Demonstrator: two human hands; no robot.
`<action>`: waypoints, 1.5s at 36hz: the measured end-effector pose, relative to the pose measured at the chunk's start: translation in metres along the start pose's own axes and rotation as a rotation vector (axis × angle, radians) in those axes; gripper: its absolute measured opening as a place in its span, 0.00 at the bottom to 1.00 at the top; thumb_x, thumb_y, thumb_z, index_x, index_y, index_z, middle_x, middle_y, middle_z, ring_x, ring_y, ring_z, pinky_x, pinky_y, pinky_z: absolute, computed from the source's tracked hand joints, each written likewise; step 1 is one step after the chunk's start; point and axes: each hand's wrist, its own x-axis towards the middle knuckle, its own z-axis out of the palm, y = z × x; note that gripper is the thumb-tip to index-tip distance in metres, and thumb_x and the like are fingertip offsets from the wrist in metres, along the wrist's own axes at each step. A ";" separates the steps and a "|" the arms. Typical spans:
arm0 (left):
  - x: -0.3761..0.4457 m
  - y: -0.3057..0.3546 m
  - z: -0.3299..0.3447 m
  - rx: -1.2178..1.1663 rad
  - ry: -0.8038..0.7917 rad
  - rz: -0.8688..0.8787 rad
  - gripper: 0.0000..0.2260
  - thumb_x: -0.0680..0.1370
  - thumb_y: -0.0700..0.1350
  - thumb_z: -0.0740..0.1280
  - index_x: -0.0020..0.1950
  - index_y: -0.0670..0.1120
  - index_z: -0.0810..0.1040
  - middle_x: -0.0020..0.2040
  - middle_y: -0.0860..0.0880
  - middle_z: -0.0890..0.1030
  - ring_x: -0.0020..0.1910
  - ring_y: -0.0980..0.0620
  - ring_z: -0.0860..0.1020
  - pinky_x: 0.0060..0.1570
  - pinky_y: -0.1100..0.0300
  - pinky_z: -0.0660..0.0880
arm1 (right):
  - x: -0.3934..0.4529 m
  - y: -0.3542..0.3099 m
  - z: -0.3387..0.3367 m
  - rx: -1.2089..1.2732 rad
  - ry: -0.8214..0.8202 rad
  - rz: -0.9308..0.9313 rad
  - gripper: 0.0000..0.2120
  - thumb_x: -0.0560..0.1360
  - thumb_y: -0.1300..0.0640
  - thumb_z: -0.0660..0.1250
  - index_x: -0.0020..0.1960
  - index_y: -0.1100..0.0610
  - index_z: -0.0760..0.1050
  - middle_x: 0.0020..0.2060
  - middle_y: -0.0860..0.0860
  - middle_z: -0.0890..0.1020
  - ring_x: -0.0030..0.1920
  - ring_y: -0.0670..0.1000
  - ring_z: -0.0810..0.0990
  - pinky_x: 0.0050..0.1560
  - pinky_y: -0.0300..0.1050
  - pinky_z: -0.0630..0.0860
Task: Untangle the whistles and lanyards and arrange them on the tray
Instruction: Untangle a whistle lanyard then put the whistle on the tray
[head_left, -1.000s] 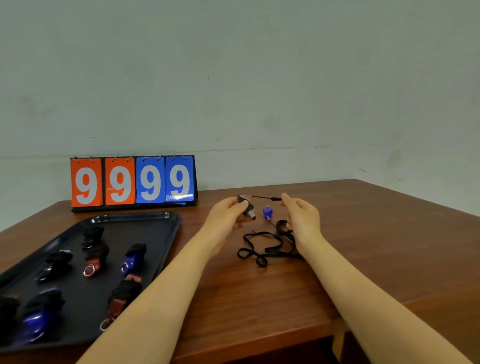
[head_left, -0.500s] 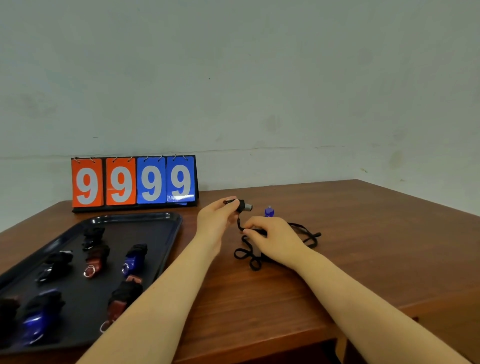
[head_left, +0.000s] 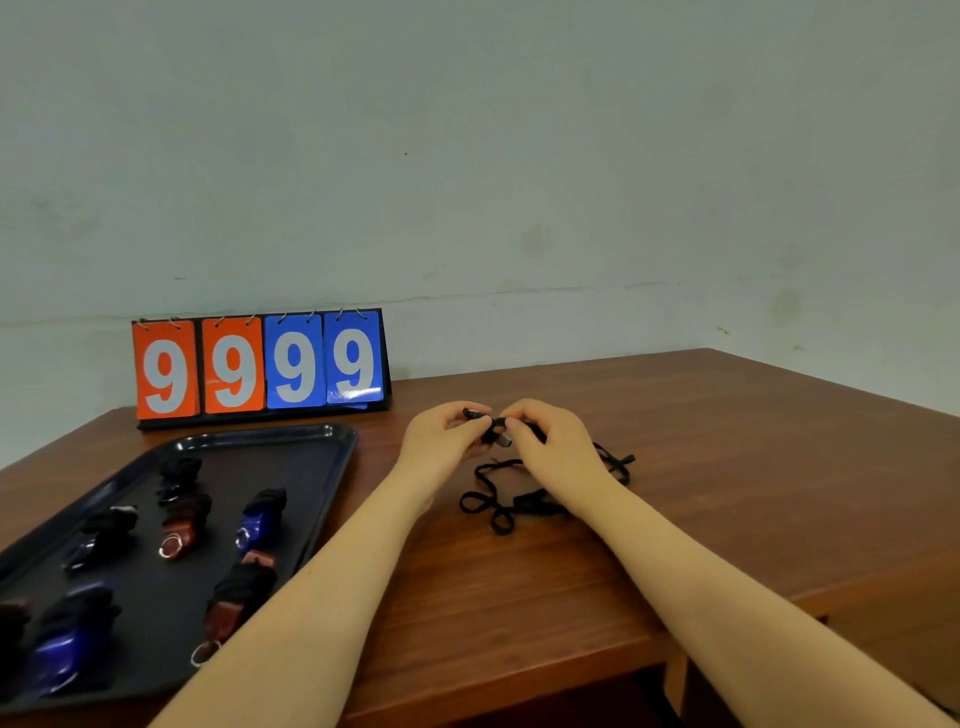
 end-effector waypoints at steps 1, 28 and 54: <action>-0.001 0.000 0.001 0.012 -0.024 -0.010 0.08 0.79 0.39 0.66 0.57 0.43 0.81 0.50 0.45 0.83 0.47 0.53 0.83 0.45 0.64 0.80 | 0.001 0.001 0.000 0.004 0.036 0.017 0.09 0.80 0.59 0.60 0.48 0.52 0.79 0.41 0.45 0.81 0.43 0.43 0.78 0.43 0.35 0.74; -0.009 0.017 0.009 -0.602 -0.083 -0.171 0.08 0.77 0.35 0.66 0.55 0.37 0.80 0.50 0.43 0.84 0.49 0.51 0.82 0.46 0.61 0.79 | 0.007 0.002 -0.009 0.209 0.251 0.242 0.10 0.80 0.55 0.63 0.46 0.56 0.82 0.41 0.51 0.83 0.40 0.48 0.78 0.40 0.35 0.71; 0.001 -0.001 -0.004 0.188 0.116 0.149 0.08 0.77 0.41 0.69 0.53 0.51 0.81 0.49 0.51 0.83 0.49 0.57 0.81 0.55 0.60 0.77 | -0.003 -0.003 -0.001 -0.205 -0.176 -0.028 0.13 0.81 0.56 0.58 0.40 0.44 0.73 0.37 0.41 0.78 0.39 0.39 0.76 0.41 0.36 0.69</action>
